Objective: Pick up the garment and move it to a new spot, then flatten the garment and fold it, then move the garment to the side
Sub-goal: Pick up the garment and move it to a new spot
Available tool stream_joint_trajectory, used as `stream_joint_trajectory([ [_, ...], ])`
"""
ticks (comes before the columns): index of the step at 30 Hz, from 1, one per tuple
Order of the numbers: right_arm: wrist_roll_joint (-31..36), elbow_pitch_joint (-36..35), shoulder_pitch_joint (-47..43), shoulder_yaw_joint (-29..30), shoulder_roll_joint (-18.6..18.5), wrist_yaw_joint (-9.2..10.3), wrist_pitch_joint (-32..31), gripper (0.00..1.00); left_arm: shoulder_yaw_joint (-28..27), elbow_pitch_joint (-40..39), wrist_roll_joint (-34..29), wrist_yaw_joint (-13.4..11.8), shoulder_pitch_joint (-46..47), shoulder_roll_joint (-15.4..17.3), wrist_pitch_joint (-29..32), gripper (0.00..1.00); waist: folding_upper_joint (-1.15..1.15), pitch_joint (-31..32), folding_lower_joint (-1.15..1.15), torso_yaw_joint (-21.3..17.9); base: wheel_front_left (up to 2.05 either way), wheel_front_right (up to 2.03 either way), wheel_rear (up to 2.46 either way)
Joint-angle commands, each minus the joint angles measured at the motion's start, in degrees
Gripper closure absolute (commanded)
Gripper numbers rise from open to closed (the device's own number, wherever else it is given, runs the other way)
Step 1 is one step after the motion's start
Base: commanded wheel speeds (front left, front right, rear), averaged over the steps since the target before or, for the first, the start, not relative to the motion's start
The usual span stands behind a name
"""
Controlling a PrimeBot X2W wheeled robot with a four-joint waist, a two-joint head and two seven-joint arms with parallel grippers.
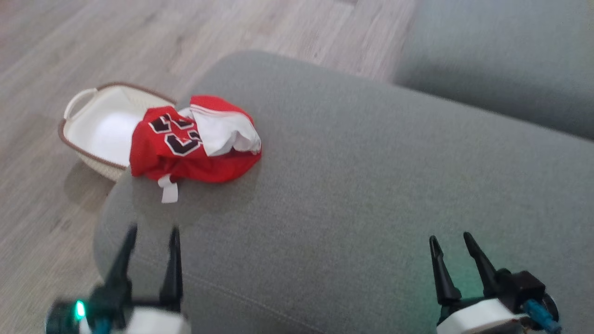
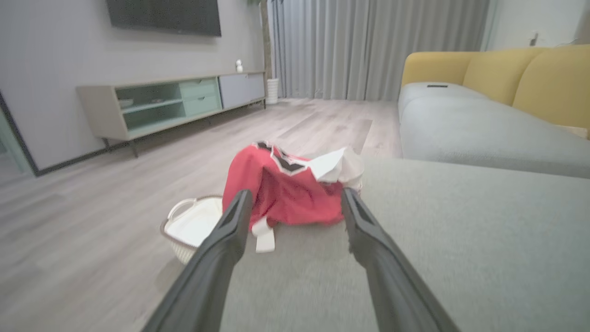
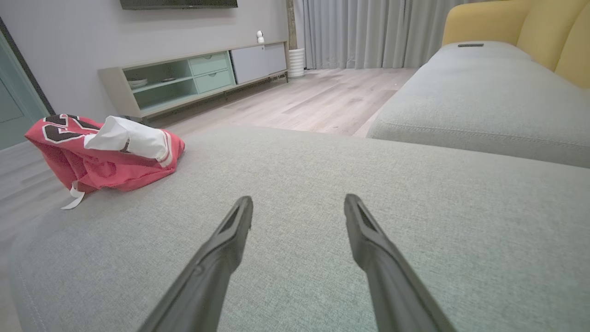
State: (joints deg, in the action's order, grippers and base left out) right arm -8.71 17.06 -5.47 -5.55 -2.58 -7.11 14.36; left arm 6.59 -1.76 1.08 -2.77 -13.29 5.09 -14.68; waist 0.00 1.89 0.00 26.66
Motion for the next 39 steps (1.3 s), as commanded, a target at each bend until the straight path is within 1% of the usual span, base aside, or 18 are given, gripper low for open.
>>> stream_joint_trajectory([
  [1, 0.9, -2.2, 2.9, -1.0, -1.1, -0.37, 0.6, 0.0, -1.7, -3.3, -0.7, 0.6, 7.2, 0.3, -0.3, 0.0, 0.0, -3.1, 0.0, 0.1, 0.0, 0.0, 0.0],
  [6, 2.1, -3.5, 5.4, -0.1, -4.6, -0.37, 0.6, 0.0, -2.2, -5.5, -0.8, 2.3, 19.4, 2.3, -0.3, 0.0, 0.0, -9.3, 0.0, -0.4, 0.0, 0.0, 0.0],
  [9, 2.5, -4.6, 6.9, 0.5, -7.5, -0.37, 0.6, 0.0, -3.1, -2.3, -0.4, 4.0, 28.3, 4.4, -0.2, 0.0, 0.0, -13.4, 0.0, -1.0, 0.0, 0.0, 0.0],
  [14, 2.7, -6.5, 9.5, 1.5, -11.9, -0.37, 0.6, 0.0, -4.3, 8.2, 1.3, 6.2, 44.1, 6.6, 5.2, 0.0, 0.0, -19.0, 0.0, -2.3, 0.0, 0.0, 0.0],
  [20, 2.4, -8.8, 11.5, 2.1, -16.4, -0.37, 0.6, 0.0, -6.8, 29.3, 5.3, 7.2, 58.6, 8.6, 17.1, 0.0, 0.0, -24.6, 0.0, -4.1, 0.0, 0.0, 0.0],
  [23, 2.2, -9.9, 11.9, 3.0, -18.2, -0.37, 0.6, 0.0, -7.9, 39.0, 7.2, 7.1, 62.9, 8.9, 22.3, 0.0, 0.0, -26.8, 0.0, -5.0, 0.0, 0.0, 0.0],
  [26, 1.9, -11.2, 12.1, 3.7, -19.7, -0.37, 0.1, 0.0, -9.2, 46.9, 9.0, 7.1, 65.2, 9.3, 24.8, 0.0, 0.0, -28.7, 0.0, -6.0, 0.0, 0.0, 0.0],
  [31, 1.0, -12.8, 12.3, 5.1, -20.6, -0.37, -0.5, 0.0, -10.6, 54.0, 11.1, 7.0, 66.7, 9.1, 24.0, 0.0, 0.0, -30.6, 0.0, -7.1, 0.0, 0.0, 0.0],
  [33, 0.9, -13.6, 12.1, 5.7, -20.9, -0.37, -0.7, 0.0, -10.7, 56.8, 11.7, 7.2, 67.1, 8.7, 23.3, 0.0, 0.0, -31.3, 0.0, -7.2, 0.0, 0.0, 0.0],
  [36, 1.0, -14.3, 11.8, 6.3, -21.1, -0.37, -0.9, 0.0, -12.3, 60.1, 14.2, 7.9, 68.0, 7.8, 21.2, 0.0, 0.0, -31.9, 0.0, -7.4, 0.0, 0.0, 0.0],
  [37, 1.0, -14.5, 11.8, 6.4, -21.1, -0.37, -1.0, 0.0, -12.6, 61.7, 15.3, 8.7, 68.6, 7.6, 19.5, 0.15, 0.0, -32.0, 0.0, -7.5, 0.0, 0.0, 0.0],
  [38, 1.1, -14.6, 11.8, 6.4, -21.0, -0.37, -1.0, 0.0, -12.3, 62.2, 15.4, 9.0, 68.8, 7.7, 18.4, 0.96, 0.0, -32.0, 0.0, -7.6, 0.0, 0.0, 0.0],
  [39, 1.1, -14.5, 11.8, 6.4, -20.9, -0.37, -1.0, 0.0, -12.0, 62.6, 15.5, 9.3, 69.0, 7.7, 17.1, 1.0, 0.0, -31.9, 0.0, -7.6, 0.0, 0.0, 0.0],
])
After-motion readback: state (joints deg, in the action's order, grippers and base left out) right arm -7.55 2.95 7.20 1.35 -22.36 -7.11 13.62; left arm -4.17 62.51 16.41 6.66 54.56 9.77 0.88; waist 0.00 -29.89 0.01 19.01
